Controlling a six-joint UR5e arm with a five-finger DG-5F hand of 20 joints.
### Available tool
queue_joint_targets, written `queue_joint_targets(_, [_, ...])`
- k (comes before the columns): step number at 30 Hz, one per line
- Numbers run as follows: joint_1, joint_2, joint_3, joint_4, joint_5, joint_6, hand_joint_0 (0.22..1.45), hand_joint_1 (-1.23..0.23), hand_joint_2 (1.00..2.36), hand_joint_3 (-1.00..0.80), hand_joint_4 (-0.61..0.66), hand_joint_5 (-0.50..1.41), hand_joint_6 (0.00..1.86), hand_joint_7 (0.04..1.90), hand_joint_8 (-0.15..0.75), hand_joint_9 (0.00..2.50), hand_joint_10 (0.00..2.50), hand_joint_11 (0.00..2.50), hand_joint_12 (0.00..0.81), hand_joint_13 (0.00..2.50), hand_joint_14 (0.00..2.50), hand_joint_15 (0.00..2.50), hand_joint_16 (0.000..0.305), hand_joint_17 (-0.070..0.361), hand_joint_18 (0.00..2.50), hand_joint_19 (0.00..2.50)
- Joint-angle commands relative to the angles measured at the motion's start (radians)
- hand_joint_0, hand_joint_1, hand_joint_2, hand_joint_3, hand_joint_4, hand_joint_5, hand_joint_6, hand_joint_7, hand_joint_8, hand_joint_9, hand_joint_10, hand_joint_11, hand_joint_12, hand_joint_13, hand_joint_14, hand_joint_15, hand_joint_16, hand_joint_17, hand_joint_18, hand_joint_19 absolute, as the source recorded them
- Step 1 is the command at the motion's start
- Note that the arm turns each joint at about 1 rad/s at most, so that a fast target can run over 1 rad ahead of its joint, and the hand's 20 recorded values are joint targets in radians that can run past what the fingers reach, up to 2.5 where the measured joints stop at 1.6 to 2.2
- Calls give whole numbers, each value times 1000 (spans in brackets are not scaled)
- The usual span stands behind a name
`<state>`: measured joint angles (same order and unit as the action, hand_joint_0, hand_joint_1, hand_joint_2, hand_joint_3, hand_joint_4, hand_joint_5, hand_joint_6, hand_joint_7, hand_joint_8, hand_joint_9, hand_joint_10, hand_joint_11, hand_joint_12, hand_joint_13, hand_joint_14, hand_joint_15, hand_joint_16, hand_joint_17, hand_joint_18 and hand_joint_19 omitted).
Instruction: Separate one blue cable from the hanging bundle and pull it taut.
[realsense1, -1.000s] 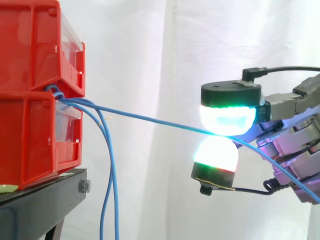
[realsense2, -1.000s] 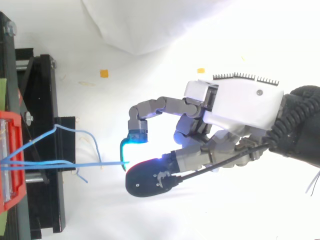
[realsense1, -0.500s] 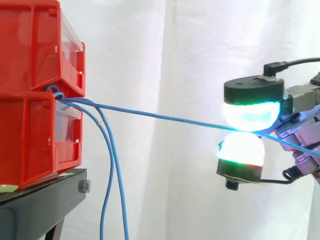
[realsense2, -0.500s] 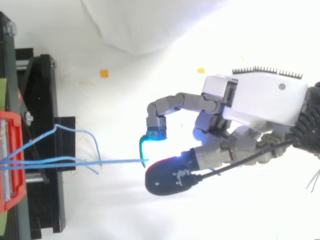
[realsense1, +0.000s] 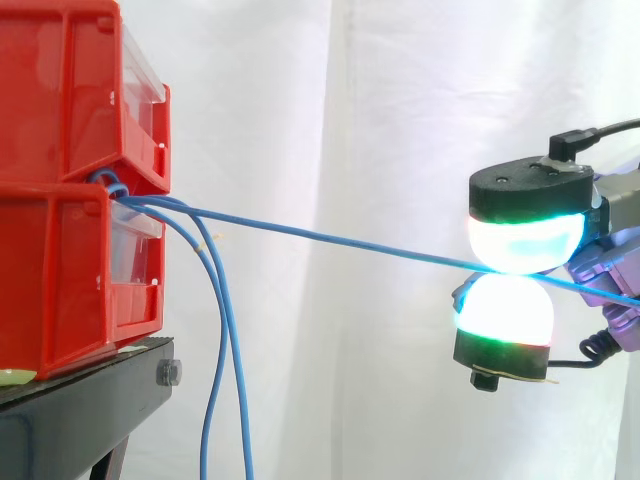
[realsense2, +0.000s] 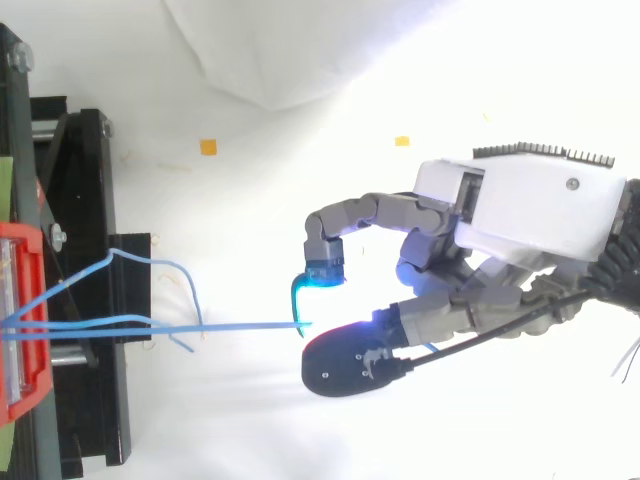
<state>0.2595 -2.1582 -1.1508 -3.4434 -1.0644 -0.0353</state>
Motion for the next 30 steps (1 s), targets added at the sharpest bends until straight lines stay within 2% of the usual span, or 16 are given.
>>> queue_joint_targets(1, [-2,0,0,3,1,-12,772,-677,1021,-273,21,131,507,1450,-59,1906,2500,1504,105,1354,2500,1283,51,115,1608,968])
queue_joint_targets(8, [-2,0,0,20,3,-12,770,-678,1021,-271,22,131,507,1449,-60,1906,2500,1501,105,1354,2500,1285,51,115,1617,992])
queue_joint_targets(22, [-2,0,-1,170,4,-12,769,-678,1021,-273,15,131,508,1444,-68,1907,2500,1510,105,1353,2500,1282,51,114,1625,1007])
queue_joint_targets(30, [-2,-2,0,190,4,-12,769,-678,1021,-273,13,131,509,1442,-68,1906,2500,1497,98,1352,2500,1309,50,113,1630,1025])
